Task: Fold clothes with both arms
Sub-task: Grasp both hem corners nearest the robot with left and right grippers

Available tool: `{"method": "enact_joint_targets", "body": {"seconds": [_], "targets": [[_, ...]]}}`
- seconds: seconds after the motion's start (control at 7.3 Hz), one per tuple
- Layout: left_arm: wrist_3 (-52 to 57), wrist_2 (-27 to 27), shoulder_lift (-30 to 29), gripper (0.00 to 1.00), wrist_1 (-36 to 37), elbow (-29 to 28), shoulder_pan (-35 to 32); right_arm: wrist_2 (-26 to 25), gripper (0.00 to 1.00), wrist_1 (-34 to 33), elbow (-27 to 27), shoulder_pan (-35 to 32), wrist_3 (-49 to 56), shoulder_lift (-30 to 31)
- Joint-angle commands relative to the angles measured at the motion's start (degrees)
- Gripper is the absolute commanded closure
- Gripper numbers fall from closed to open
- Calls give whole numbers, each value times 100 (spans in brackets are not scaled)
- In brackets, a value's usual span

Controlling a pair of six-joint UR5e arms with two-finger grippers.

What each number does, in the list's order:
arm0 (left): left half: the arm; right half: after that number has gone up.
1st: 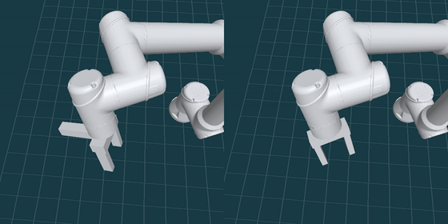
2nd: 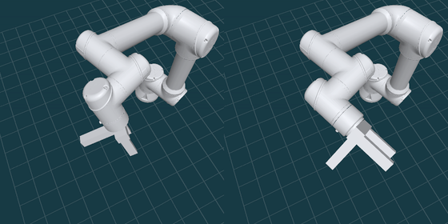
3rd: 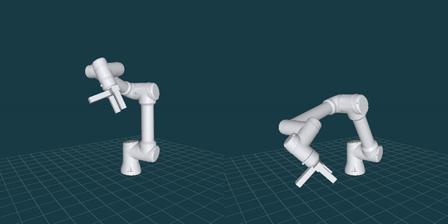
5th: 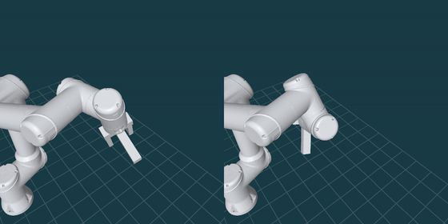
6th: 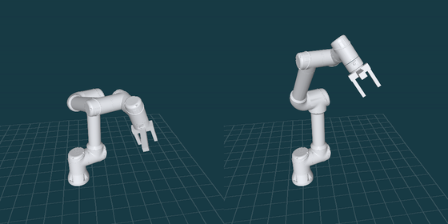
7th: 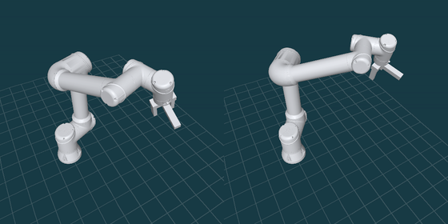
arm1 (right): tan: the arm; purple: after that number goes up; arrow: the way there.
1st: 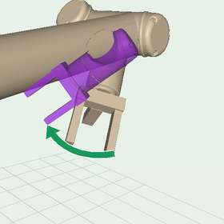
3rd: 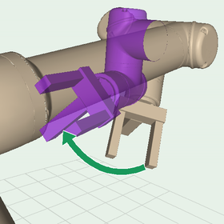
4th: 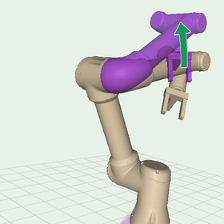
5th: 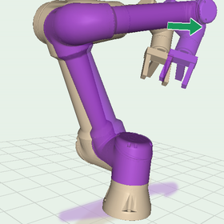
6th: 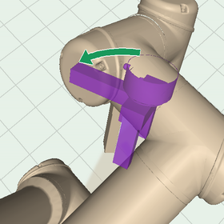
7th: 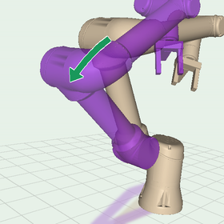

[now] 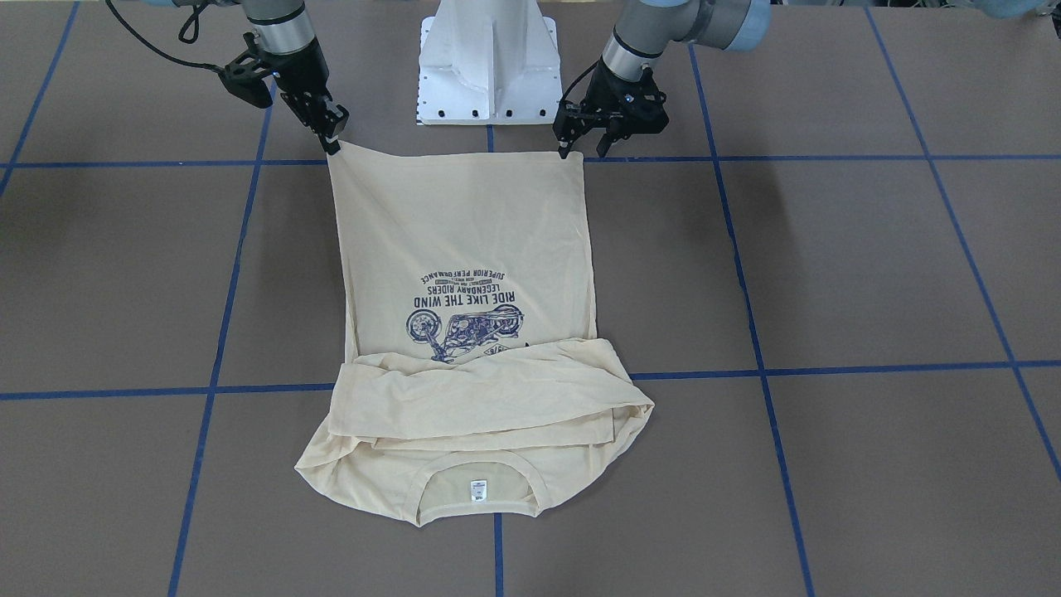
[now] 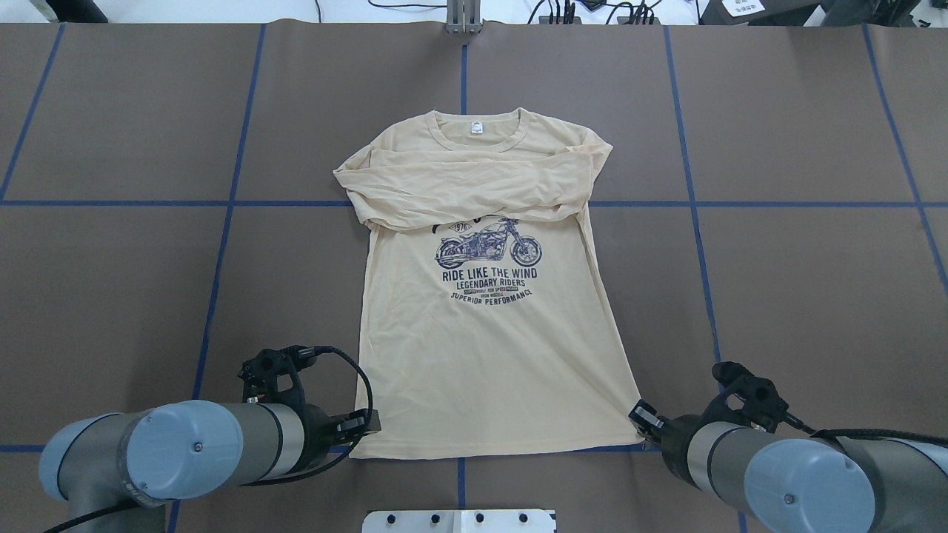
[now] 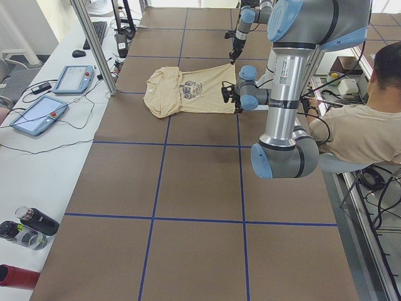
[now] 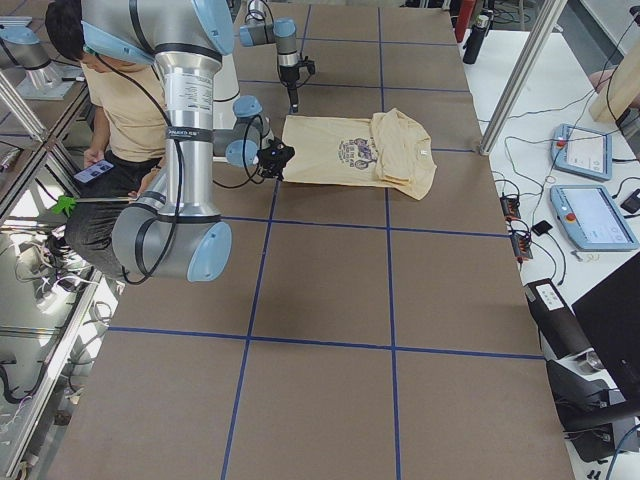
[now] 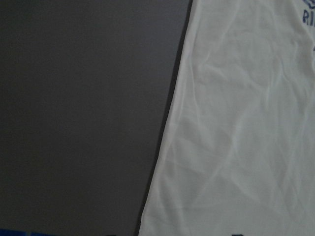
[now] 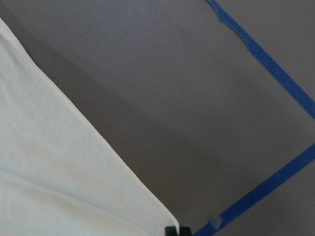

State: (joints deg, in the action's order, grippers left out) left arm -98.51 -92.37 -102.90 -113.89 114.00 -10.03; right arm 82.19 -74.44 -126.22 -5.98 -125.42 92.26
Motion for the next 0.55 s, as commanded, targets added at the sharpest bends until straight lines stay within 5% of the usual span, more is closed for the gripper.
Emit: {"method": "enact_joint_targets", "body": {"seconds": [0.0,0.41], "targets": [[-1,-9,-159,47,7,-193,19,-1,100,0,1,0,0,2],[-19,-174,-160,47,16,-326,27,-1,100,0,1,9,0,-24]]}}
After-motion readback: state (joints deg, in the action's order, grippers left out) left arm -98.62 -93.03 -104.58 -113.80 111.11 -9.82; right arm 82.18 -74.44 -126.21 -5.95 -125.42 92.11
